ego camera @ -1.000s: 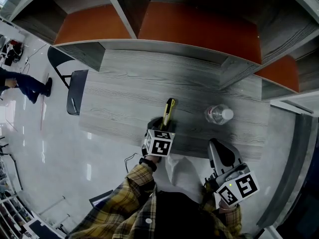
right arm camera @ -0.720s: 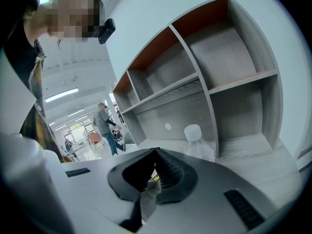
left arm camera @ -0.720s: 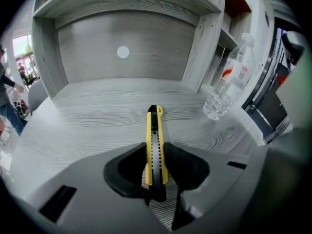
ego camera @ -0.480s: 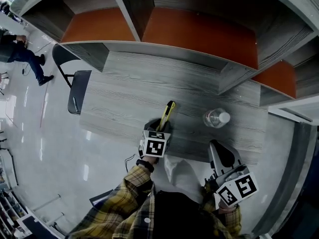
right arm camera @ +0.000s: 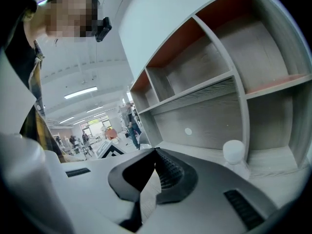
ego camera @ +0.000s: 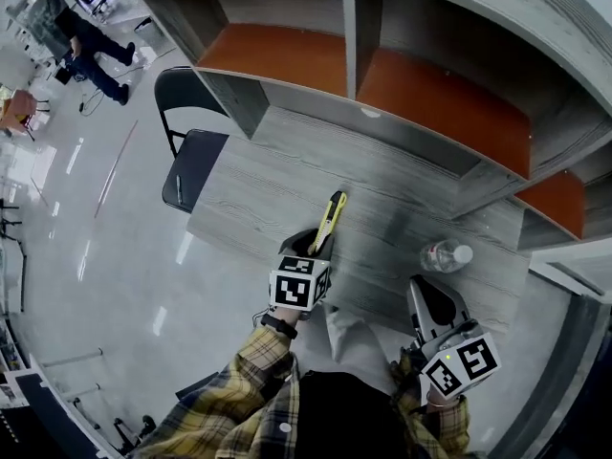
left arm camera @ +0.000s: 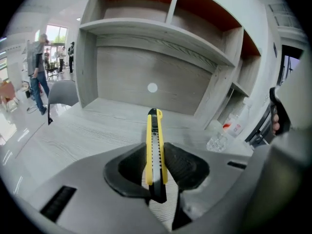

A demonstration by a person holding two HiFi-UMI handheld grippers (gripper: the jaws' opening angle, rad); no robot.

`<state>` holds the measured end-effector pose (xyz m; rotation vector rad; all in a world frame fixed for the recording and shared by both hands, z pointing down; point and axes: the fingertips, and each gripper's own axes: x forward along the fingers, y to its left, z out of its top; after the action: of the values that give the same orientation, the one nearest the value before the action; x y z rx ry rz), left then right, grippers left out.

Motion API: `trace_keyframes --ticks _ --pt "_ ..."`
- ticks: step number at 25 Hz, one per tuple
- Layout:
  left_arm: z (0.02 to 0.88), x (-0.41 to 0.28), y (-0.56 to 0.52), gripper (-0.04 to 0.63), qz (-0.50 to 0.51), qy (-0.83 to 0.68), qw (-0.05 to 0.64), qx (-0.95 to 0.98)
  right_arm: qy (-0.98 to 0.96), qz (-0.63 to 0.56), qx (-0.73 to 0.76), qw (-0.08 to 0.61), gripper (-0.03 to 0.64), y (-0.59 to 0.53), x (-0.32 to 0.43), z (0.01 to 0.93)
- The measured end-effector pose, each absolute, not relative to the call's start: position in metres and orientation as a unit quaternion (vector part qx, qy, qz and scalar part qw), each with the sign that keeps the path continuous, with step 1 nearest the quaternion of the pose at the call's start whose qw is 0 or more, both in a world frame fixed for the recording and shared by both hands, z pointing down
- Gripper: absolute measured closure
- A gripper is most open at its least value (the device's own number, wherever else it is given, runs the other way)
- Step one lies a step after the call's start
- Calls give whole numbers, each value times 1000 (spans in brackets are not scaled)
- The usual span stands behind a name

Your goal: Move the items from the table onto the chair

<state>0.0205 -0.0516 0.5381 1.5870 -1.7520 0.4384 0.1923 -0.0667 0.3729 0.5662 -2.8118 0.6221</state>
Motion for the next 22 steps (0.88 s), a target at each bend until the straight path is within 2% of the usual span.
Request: trace_keyframes --ticks 11,22 --pt "501 -118 11 479 119 -750 348 550 -967 189 113 126 600 -35 82 366" --pt "509 -329 74 479 143 -745 353 548 -962 189 137 146 598 24 -117 386"
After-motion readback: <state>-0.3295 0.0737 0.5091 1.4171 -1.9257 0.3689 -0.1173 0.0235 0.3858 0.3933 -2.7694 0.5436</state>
